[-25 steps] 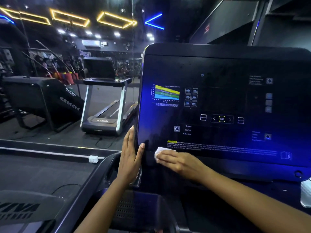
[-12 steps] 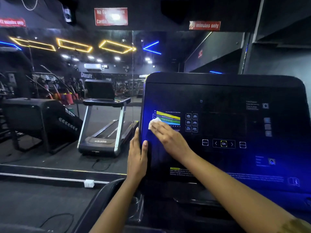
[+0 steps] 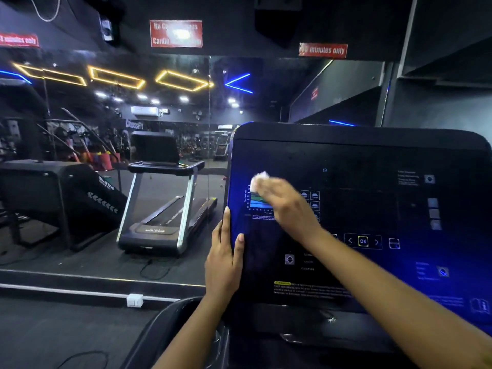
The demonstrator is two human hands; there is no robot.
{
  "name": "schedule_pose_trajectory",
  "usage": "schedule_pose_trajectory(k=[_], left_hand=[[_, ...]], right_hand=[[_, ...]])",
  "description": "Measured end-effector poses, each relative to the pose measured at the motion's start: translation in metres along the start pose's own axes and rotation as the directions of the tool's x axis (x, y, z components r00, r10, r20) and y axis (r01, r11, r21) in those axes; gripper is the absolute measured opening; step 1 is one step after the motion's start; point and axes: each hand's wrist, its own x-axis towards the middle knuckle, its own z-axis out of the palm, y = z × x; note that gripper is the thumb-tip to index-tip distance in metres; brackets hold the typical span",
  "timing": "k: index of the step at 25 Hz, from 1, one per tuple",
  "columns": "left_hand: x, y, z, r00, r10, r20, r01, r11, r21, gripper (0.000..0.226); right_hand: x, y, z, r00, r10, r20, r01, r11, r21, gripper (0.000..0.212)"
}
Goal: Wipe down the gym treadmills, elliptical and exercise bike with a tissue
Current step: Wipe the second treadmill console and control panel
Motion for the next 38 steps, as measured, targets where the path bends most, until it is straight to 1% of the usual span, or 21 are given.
schedule_pose_trajectory(k=[1, 3, 6, 8, 11, 14, 15, 16, 18, 19, 20, 21, 22, 23, 26, 27, 30, 32, 35, 37, 38], left_hand=[[-0.001, 0.0, 0.0, 1.0, -0.006, 0.007, 0.006, 1.0, -0.001, 0.067], [0.001, 0.002, -0.002, 0.999, -0.019, 0.034, 0.021, 0.999, -0.039, 0.069], [0.023, 0.009, -0.008, 0.999, -0.015, 0.053, 0.021, 0.993, -0.115, 0.072], [0.044, 0.011, -0.011, 0.997, 0.015, 0.077, -0.004, 0.99, -0.139, 0.068], [0.054, 0.009, -0.006, 0.998, 0.04, 0.048, -0.031, 0.981, -0.189, 0.06], [0.049, 0.009, -0.006, 0.999, 0.031, 0.044, -0.021, 0.976, -0.217, 0.059], [0.048, 0.01, -0.006, 0.999, 0.024, 0.046, -0.014, 0.976, -0.218, 0.059], [0.048, 0.011, -0.007, 0.999, 0.021, 0.046, -0.011, 0.976, -0.216, 0.058], [0.049, 0.013, -0.008, 0.999, 0.024, 0.043, -0.015, 0.978, -0.209, 0.058], [0.049, 0.012, -0.007, 0.999, 0.027, 0.044, -0.017, 0.979, -0.202, 0.058], [0.048, 0.011, -0.007, 0.999, 0.027, 0.047, -0.017, 0.981, -0.194, 0.058], [0.047, 0.01, -0.006, 0.998, 0.026, 0.05, -0.016, 0.982, -0.19, 0.058], [0.048, 0.009, -0.006, 0.998, 0.025, 0.052, -0.015, 0.982, -0.189, 0.059], [0.048, 0.009, -0.006, 0.998, 0.024, 0.053, -0.013, 0.982, -0.19, 0.059], [0.048, 0.007, -0.005, 0.998, 0.022, 0.058, -0.01, 0.98, -0.199, 0.059], [0.048, 0.006, -0.005, 0.998, 0.026, 0.059, -0.014, 0.98, -0.197, 0.059], [0.048, 0.004, -0.004, 0.998, 0.026, 0.063, -0.013, 0.981, -0.195, 0.06], [0.048, 0.004, -0.003, 0.998, 0.029, 0.061, -0.017, 0.98, -0.198, 0.061], [0.048, 0.004, -0.003, 0.998, 0.035, 0.053, -0.023, 0.977, -0.214, 0.06], [0.048, 0.004, -0.002, 0.998, 0.041, 0.036, -0.032, 0.976, -0.217, 0.059], [0.049, 0.004, -0.002, 0.998, 0.047, 0.029, -0.039, 0.975, -0.217, 0.058]], right_hand=[[0.017, 0.011, 0.003, 0.999, 0.046, -0.01, -0.046, 0.999, -0.007, 0.046], [0.043, 0.026, 0.01, 0.995, 0.103, 0.014, -0.103, 0.995, -0.01, 0.044], [0.067, 0.029, 0.016, 0.991, 0.128, 0.05, -0.127, 0.992, -0.019, 0.04], [0.07, 0.02, 0.018, 0.992, 0.112, 0.054, -0.11, 0.993, -0.04, 0.041], [0.04, -0.001, 0.02, 0.995, 0.013, 0.099, -0.005, 0.997, -0.083, 0.046], [0.003, -0.016, 0.014, 0.973, -0.166, 0.157, 0.18, 0.98, -0.083, 0.041], [0.005, -0.013, 0.011, 0.968, -0.182, 0.174, 0.195, 0.979, -0.056, 0.039], [0.015, -0.005, 0.009, 0.972, -0.156, 0.177, 0.165, 0.986, -0.036, 0.039], [0.053, 0.016, 0.005, 0.995, -0.025, 0.095, 0.029, 0.999, -0.032, 0.043], [0.074, 0.028, 0.005, 0.997, 0.059, 0.045, -0.057, 0.998, -0.039, 0.046], [0.092, 0.036, 0.005, 0.991, 0.132, 0.025, -0.131, 0.991, -0.038, 0.05], [0.105, 0.039, 0.008, 0.984, 0.177, 0.035, -0.175, 0.984, -0.039, 0.054], [0.113, 0.037, 0.012, 0.981, 0.184, 0.058, -0.181, 0.982, -0.047, 0.055], [0.116, 0.032, 0.019, 0.985, 0.155, 0.082, -0.15, 0.987, -0.065, 0.052], [0.112, 0.022, 0.029, 0.989, 0.023, 0.149, -0.007, 0.995, -0.104, 0.043], [0.112, 0.027, 0.025, 0.989, 0.035, 0.144, -0.02, 0.994, -0.105, 0.044], [0.103, 0.054, 0.003, 0.968, 0.245, 0.061, -0.237, 0.966, -0.106, 0.05], [0.085, 0.071, -0.011, 0.951, 0.308, -0.013, -0.306, 0.941, -0.147, 0.049], [0.073, 0.07, -0.014, 0.927, 0.365, -0.091, -0.375, 0.91, -0.175, 0.045], [0.082, 0.054, -0.006, 0.934, 0.353, -0.054, -0.358, 0.923, -0.14, 0.051], [0.087, 0.043, 0.001, 0.95, 0.312, -0.009, -0.311, 0.942, -0.124, 0.05]])
